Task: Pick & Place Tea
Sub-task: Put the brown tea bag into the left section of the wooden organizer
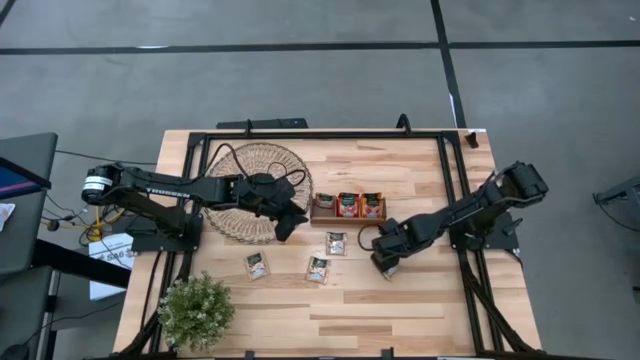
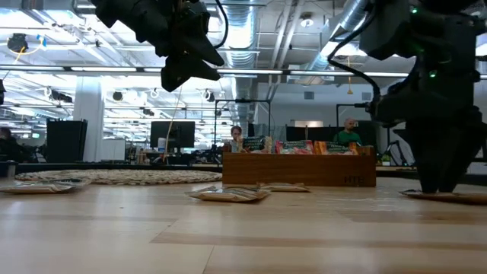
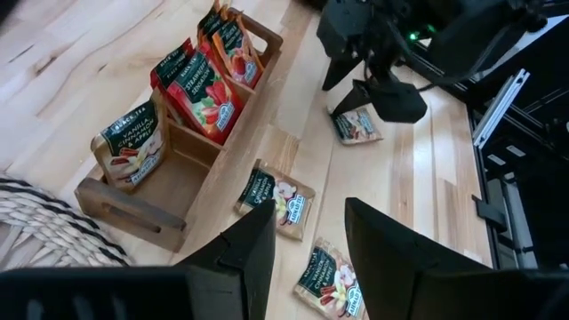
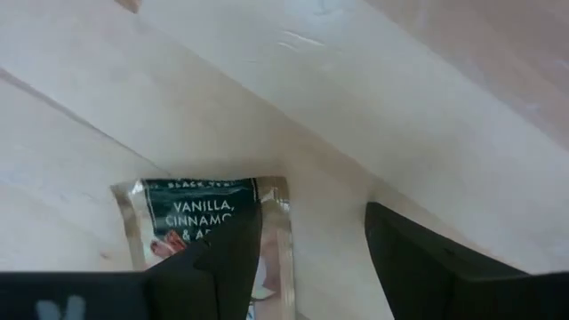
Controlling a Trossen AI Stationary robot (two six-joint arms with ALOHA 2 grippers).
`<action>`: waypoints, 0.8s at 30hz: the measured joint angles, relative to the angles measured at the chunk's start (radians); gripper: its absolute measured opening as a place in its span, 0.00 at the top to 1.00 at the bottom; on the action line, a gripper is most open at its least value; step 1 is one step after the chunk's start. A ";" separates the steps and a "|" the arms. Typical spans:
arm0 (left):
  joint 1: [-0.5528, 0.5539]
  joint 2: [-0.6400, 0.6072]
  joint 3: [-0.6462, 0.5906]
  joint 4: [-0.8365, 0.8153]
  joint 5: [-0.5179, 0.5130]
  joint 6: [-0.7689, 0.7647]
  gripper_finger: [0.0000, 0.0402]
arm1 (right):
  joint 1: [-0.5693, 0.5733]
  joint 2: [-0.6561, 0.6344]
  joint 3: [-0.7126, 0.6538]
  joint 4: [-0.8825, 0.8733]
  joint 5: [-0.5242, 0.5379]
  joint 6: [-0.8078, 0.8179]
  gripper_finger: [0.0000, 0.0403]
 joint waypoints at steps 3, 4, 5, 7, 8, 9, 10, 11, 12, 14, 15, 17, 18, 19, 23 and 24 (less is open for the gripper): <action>0.000 0.000 0.000 0.000 0.000 0.000 0.68 | -0.006 0.044 0.041 -0.035 -0.001 -0.039 0.52; 0.000 0.000 0.000 0.000 0.000 0.000 0.68 | -0.007 0.059 0.054 -0.047 -0.001 -0.056 0.52; 0.000 0.000 0.000 0.000 0.000 0.000 0.68 | -0.007 0.075 0.067 -0.057 -0.002 -0.069 0.52; 0.000 0.000 0.000 0.000 0.000 0.000 0.68 | -0.007 0.098 0.085 -0.066 -0.001 -0.095 0.53; 0.000 0.000 0.000 0.000 0.000 0.000 0.68 | -0.007 0.108 0.093 -0.069 -0.001 -0.105 0.53; 0.000 0.000 0.000 -0.001 0.000 0.000 0.68 | -0.007 0.119 0.101 -0.072 -0.007 -0.113 0.53; 0.000 0.000 0.000 -0.001 0.000 0.000 0.68 | -0.007 0.125 0.107 -0.075 -0.008 -0.116 0.53; 0.000 0.000 0.000 -0.001 0.000 0.000 0.68 | -0.007 0.128 0.111 -0.076 -0.009 -0.117 0.54; 0.000 0.000 0.000 -0.001 0.000 0.000 0.68 | -0.007 0.132 0.114 -0.078 -0.010 -0.117 0.54; 0.000 0.000 0.000 -0.002 0.000 0.004 0.68 | -0.007 0.132 0.114 -0.077 -0.009 -0.122 0.55; 0.000 0.000 0.000 -0.002 0.000 0.006 0.68 | -0.007 0.132 0.114 -0.077 -0.009 -0.122 0.56; 0.000 0.000 0.000 -0.002 0.000 0.007 0.68 | -0.007 0.132 0.115 -0.076 -0.014 -0.122 0.58; 0.000 0.000 0.000 -0.002 0.000 0.007 0.68 | -0.007 0.132 0.115 -0.075 -0.016 -0.119 0.59; 0.000 0.000 0.000 -0.002 0.000 0.007 0.68 | -0.007 0.132 0.115 -0.074 -0.017 -0.112 0.61; 0.000 0.000 0.000 -0.003 0.000 0.007 0.68 | -0.007 0.132 0.115 -0.074 -0.017 -0.087 0.67; 0.000 0.000 0.000 -0.003 0.000 0.007 0.68 | -0.007 0.133 0.115 -0.076 -0.017 -0.087 0.69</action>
